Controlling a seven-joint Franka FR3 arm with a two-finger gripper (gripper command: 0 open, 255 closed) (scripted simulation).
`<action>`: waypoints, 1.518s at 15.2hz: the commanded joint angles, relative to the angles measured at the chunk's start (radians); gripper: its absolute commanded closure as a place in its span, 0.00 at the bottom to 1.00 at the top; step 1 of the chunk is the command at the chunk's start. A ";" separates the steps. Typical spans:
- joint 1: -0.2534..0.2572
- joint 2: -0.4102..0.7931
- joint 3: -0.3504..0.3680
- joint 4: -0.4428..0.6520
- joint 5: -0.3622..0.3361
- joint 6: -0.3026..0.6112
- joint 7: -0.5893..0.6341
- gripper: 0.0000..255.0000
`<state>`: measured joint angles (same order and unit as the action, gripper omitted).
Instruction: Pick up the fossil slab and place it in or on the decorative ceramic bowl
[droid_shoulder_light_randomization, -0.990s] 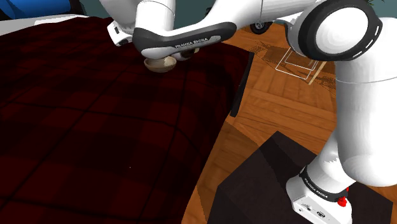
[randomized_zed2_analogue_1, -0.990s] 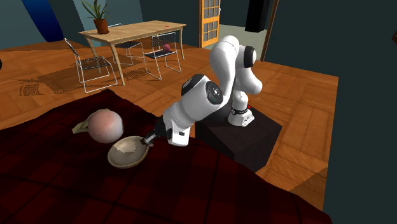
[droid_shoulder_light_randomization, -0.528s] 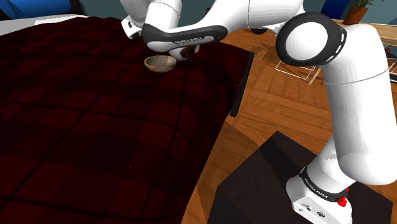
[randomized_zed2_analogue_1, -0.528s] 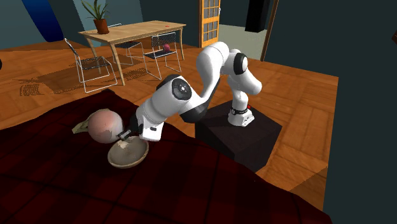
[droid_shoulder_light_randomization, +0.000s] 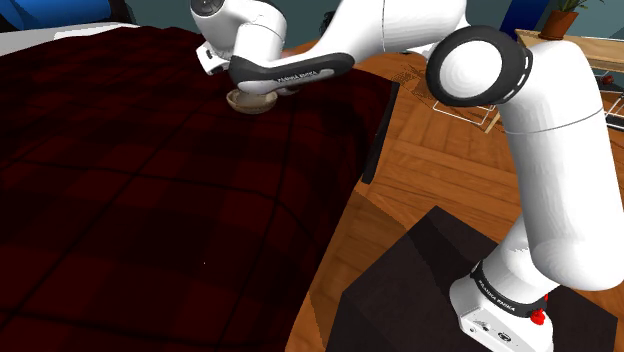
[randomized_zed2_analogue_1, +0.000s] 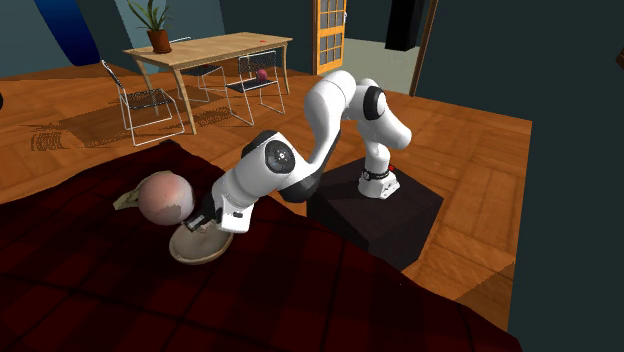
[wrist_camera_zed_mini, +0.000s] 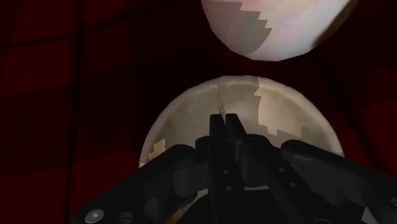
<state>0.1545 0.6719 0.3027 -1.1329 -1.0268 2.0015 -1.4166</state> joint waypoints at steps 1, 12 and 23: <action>-0.003 0.003 -0.004 -0.021 -0.007 0.018 0.018 1.00; -0.005 0.008 -0.009 -0.047 -0.019 0.039 0.043 1.00; 0.021 -0.073 0.013 -0.094 0.000 -0.020 0.050 0.00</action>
<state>0.1716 0.6040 0.3139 -1.2256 -1.0286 1.9894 -1.3672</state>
